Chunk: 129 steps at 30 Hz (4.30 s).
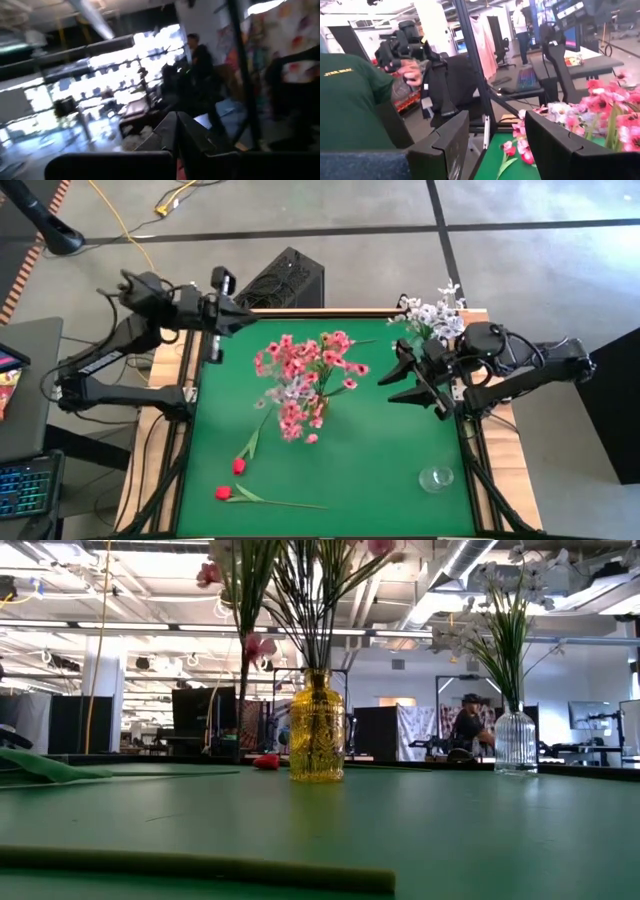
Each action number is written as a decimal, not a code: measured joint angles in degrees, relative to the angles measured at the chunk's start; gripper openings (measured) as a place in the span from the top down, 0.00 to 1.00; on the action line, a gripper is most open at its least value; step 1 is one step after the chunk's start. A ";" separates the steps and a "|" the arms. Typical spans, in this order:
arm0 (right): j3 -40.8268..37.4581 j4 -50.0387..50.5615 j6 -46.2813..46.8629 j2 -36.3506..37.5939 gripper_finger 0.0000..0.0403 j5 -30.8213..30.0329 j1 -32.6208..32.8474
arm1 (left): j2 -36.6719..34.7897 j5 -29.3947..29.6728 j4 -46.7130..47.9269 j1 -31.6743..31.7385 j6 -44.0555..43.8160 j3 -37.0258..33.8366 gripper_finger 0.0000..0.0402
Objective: Sort flowers into vase by color
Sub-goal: Put the white flowers into the top transparent vase
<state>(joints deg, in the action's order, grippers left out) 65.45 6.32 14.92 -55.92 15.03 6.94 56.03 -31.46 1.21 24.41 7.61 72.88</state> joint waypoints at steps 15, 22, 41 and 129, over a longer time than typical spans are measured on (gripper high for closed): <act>0.00 4.24 0.02 0.00 0.46 0.09 0.02 | -5.44 -15.59 36.39 -16.39 -0.49 -1.79 1.00; 0.00 4.62 0.17 0.00 0.46 0.09 0.02 | -7.73 -3.78 37.53 -29.29 -13.73 -14.29 1.00; 0.00 4.42 2.16 0.00 0.46 0.04 0.02 | -6.84 30.13 5.95 -38.60 -25.33 -48.01 1.00; -0.02 5.05 7.10 0.00 0.46 3.02 0.02 | -40.48 36.43 -4.80 -37.87 -14.69 -48.99 1.00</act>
<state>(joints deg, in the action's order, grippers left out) 65.43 11.38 22.02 -55.92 18.04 6.96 15.54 4.97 -3.58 -13.46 -7.08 23.90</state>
